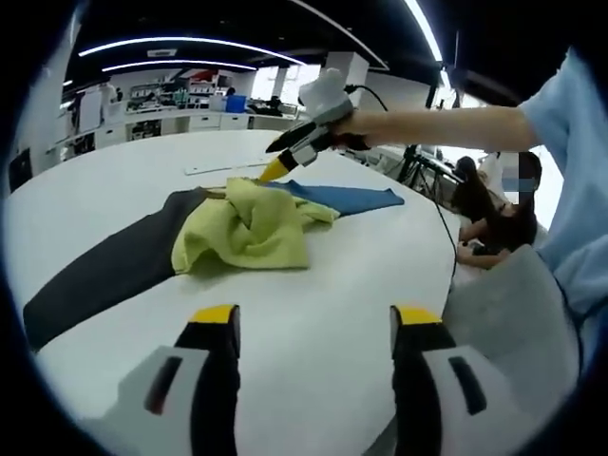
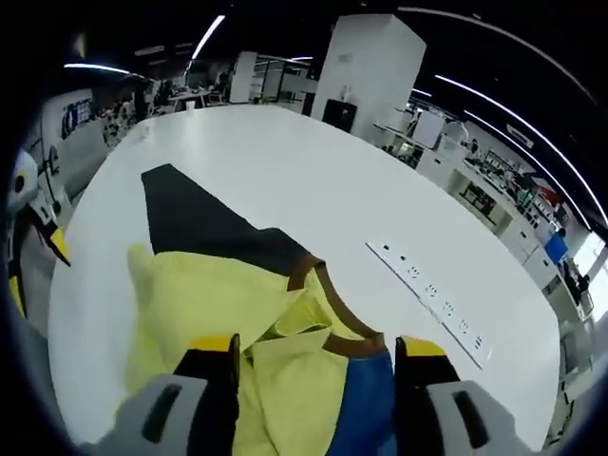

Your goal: Fold the garment on the visible template until the final outline fits inside the template.

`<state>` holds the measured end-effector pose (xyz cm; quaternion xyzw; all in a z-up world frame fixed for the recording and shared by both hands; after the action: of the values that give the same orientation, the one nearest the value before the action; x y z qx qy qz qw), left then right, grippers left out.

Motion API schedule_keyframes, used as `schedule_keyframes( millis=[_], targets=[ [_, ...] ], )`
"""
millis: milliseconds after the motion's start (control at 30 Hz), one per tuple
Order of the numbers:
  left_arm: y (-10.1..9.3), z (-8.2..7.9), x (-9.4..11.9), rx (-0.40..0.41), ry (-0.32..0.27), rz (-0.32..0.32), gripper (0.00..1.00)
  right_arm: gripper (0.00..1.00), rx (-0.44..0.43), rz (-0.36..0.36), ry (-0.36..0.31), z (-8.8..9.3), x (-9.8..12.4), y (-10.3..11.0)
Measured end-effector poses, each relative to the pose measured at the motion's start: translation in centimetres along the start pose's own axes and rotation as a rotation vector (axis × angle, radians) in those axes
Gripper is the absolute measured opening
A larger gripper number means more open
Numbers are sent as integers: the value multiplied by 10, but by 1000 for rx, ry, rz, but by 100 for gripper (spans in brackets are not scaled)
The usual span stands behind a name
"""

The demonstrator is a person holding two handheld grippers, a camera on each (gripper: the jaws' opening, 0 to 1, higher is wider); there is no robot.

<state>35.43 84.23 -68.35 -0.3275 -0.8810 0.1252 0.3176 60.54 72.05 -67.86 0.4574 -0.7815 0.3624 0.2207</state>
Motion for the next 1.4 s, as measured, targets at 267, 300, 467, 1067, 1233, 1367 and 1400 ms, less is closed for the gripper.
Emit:
schedule_keyframes(
  millis=[267, 300, 467, 1067, 1233, 1367, 1400],
  targets=[
    [0, -5, -13, -15, 7, 12, 57, 64, -4, 21, -27, 9, 25, 14],
    [0, -5, -15, -19, 11, 13, 57, 64, -2, 22, -28, 11, 27, 15],
    [-3, -7, -26, -40, 29, 18, 55, 63, -23, 32, -34, 22, 42, 21],
    [-1, -17, -67, -204, 97, 10, 47, 59, -57, 38, -18, 52, 79, 47],
    [-4, -20, -81, -228, 106, 23, 43, 57, -61, 42, -10, 61, 87, 48],
    [-5, -20, -94, -232, 112, 22, 38, 57, -59, 52, -2, 66, 92, 46],
    [-5, -20, -95, -234, 113, 22, 36, 56, -60, 54, -1, 67, 93, 46]
  ],
)
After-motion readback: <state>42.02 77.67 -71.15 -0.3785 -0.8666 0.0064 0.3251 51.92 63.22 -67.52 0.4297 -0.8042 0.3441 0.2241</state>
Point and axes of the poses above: the point that each gripper's makers call its tool centre point, and the gripper's own axes: x roughly backward along the fingers, y roughly to its left, z roughly out of its underside, the point moved 2 cm from there along x, roughly backward along the fingers, and after that the axes turned 14 degrees about x, right-handed, at the moved point
